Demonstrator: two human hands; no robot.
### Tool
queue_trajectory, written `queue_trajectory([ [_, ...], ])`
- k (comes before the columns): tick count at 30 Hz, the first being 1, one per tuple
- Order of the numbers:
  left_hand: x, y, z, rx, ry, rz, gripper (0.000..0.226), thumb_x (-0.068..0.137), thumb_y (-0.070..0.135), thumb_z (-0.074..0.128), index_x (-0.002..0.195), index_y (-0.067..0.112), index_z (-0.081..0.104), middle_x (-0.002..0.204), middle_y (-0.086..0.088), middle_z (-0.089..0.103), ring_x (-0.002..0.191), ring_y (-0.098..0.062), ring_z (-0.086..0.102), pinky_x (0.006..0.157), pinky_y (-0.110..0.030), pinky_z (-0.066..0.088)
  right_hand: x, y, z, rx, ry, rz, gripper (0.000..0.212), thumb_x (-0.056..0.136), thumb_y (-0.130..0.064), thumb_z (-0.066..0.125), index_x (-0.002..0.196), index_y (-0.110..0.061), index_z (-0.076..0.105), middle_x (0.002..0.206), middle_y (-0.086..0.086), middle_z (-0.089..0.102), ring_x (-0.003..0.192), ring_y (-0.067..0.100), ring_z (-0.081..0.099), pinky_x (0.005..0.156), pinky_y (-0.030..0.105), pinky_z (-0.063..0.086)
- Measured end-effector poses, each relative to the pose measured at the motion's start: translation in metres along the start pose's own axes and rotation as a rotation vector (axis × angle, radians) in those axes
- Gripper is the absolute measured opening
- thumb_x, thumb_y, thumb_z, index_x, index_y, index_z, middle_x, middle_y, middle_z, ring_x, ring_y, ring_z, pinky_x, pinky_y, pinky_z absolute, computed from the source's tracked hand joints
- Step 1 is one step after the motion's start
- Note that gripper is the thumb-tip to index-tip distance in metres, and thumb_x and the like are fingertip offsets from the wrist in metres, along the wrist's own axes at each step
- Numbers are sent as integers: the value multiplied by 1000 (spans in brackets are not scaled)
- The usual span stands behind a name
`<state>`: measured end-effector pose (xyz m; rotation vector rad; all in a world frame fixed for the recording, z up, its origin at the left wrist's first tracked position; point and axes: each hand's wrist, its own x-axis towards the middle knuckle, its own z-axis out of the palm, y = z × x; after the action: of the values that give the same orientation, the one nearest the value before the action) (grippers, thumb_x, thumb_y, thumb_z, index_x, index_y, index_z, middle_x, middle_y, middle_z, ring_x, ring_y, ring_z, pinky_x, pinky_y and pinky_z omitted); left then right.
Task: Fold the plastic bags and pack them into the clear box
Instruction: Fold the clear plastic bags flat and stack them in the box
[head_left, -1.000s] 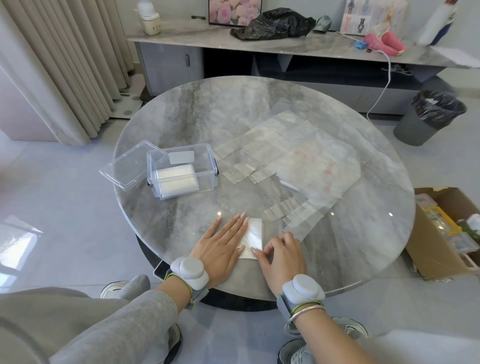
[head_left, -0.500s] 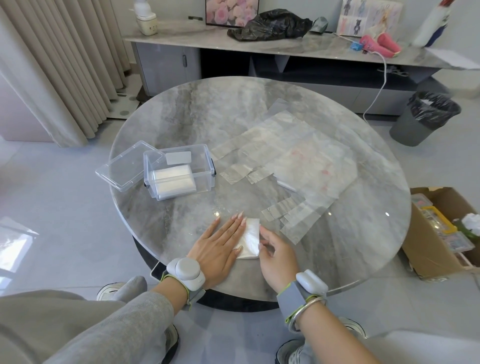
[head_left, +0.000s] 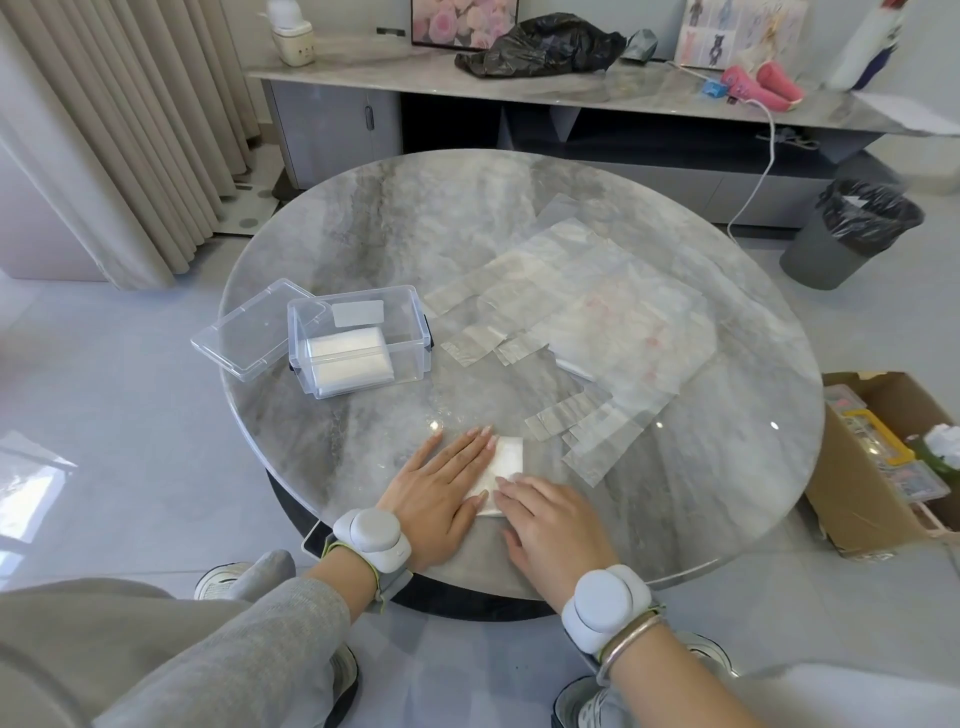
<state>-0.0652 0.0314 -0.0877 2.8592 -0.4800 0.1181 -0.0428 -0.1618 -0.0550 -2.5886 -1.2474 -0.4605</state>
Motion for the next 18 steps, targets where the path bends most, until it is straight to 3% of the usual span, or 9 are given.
queue_trajectory([
  [5, -1, 2, -4, -75, -5, -2, 65, 102, 38, 20, 155, 8, -4, 162, 3, 1, 149, -5, -1, 121, -40, 6, -2, 6, 12, 4, 91, -27, 31, 62, -6, 82, 92, -11, 76, 102, 1, 73, 93, 16, 69, 74, 28, 55],
  [8, -2, 4, -7, -141, 20, -11, 67, 102, 37, 25, 155, 8, -5, 163, 2, 2, 149, -5, -1, 121, -40, 8, -2, 7, 13, -25, 145, -46, 22, 69, -3, 74, 90, -11, 76, 99, 1, 73, 89, 15, 70, 73, 28, 54],
  [10, -6, 6, -13, -221, 77, -26, 67, 101, 38, 33, 156, 10, 6, 163, 1, 7, 149, -8, 4, 122, -37, 10, 1, 6, 12, -5, 174, -6, 17, 78, -6, 61, 83, -13, 76, 90, -2, 73, 80, 15, 69, 68, 28, 53],
  [12, -12, 7, -23, -234, 159, -15, 62, 98, 43, 44, 151, 15, 30, 160, 1, 23, 147, -13, 20, 119, -33, 19, 4, 5, 8, 16, 167, 45, 24, 79, -12, 51, 76, -16, 75, 79, -5, 71, 70, 14, 66, 65, 27, 50],
  [15, -23, 5, -29, -156, 211, 79, 50, 90, 50, 56, 128, 17, 55, 136, 4, 50, 129, -17, 44, 105, -34, 36, 3, 4, 0, 57, 111, 90, 14, 68, -12, 61, 72, -19, 73, 73, -8, 69, 65, 14, 63, 65, 25, 48],
  [18, -27, 3, -25, -105, 215, 82, 43, 86, 49, 62, 117, 20, 61, 121, 8, 57, 119, -17, 49, 101, -34, 37, 0, 2, -6, 134, 62, 145, 15, 61, -14, 66, 73, -21, 72, 72, -9, 68, 65, 13, 62, 61, 24, 50],
])
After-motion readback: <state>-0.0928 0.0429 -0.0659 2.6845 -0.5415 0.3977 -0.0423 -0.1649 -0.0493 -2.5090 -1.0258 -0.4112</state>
